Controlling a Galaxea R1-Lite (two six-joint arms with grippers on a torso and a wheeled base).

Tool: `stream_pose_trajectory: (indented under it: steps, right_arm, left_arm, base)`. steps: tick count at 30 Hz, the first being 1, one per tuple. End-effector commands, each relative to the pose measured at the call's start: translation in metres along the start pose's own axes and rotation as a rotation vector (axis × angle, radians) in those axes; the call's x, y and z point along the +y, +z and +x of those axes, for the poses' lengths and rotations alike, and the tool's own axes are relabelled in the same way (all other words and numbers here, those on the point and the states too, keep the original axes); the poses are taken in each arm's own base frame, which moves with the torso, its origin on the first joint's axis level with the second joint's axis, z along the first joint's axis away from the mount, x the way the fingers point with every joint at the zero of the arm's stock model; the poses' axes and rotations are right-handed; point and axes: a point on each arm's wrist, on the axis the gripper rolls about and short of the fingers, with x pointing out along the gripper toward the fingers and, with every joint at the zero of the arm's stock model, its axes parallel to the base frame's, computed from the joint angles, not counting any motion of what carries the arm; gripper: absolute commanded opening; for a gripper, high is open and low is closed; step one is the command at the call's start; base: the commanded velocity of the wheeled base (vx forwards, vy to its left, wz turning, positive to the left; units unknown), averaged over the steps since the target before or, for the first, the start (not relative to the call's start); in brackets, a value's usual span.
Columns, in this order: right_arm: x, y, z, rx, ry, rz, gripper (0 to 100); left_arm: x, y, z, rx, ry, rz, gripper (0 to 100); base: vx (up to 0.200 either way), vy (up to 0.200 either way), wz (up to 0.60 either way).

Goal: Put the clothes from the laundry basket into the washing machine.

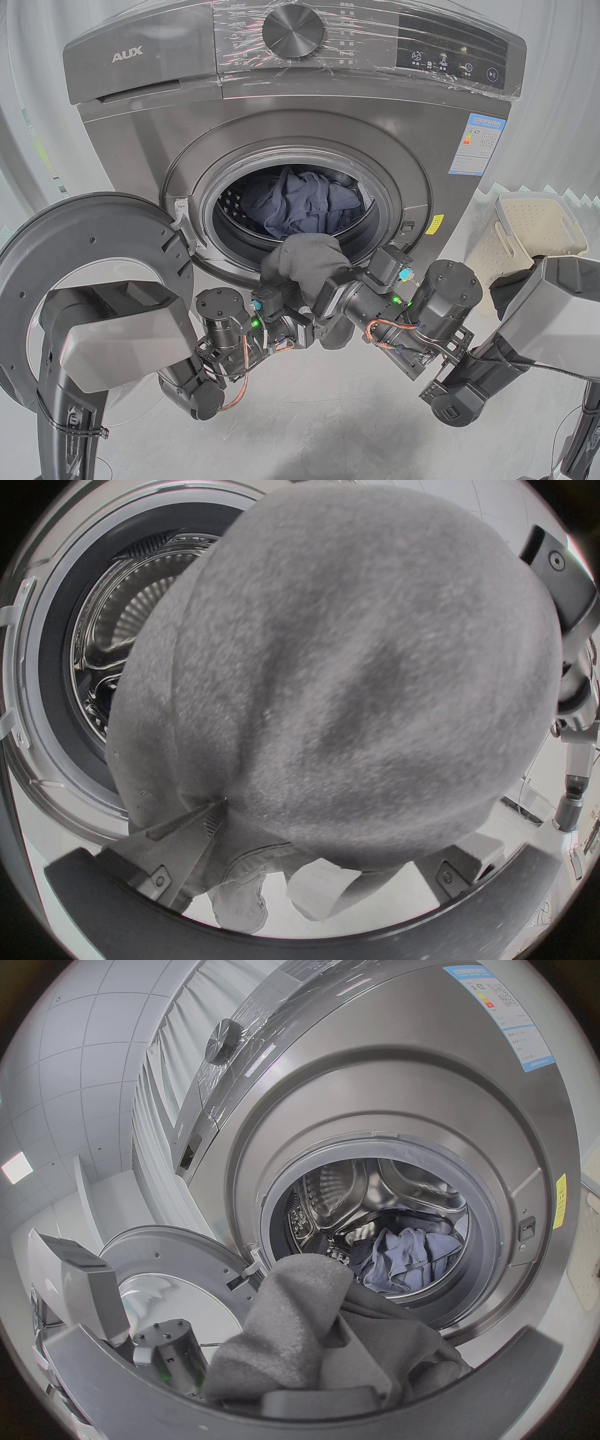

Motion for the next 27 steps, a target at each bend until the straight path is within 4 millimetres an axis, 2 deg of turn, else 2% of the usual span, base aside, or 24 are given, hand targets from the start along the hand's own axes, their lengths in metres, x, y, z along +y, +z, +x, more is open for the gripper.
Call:
stream_pose_trajectory:
  steps: [1, 7, 8, 13, 18, 27]
  right_arm:
    - [-0.001, 0.002, -0.001, -0.003, -0.005, -0.001, 0]
    - [-0.002, 0.002, -0.001, -0.002, -0.007, 0.000, 0]
    - [-0.003, 0.002, -0.001, 0.000, -0.007, 0.000, 0]
    - [-0.006, 0.001, -0.003, 0.007, -0.017, 0.008, 0]
    - [-0.006, 0.005, -0.009, 0.012, -0.020, 0.013, 0]
    - [-0.012, 0.017, -0.027, 0.025, -0.033, 0.008, 0]
  left_arm:
    - [0.005, -0.008, 0.001, 0.014, 0.025, -0.005, 100]
    - [0.006, -0.012, 0.001, 0.025, 0.032, -0.002, 100]
    - [0.006, -0.012, 0.001, 0.025, 0.032, -0.002, 0]
    - [0.008, -0.005, -0.001, 0.009, 0.039, 0.000, 0]
    - [0.011, 0.012, -0.009, -0.015, 0.053, 0.006, 0]
    - [0.016, 0.075, -0.060, -0.093, 0.089, 0.009, 0]
  base:
    - [0.000, 0.000, 0.00]
    - [0.000, 0.000, 0.00]
    - [0.000, 0.000, 0.00]
    - [0.000, 0.000, 0.00]
    - [0.000, 0.000, 0.00]
    - [0.000, 0.000, 0.00]
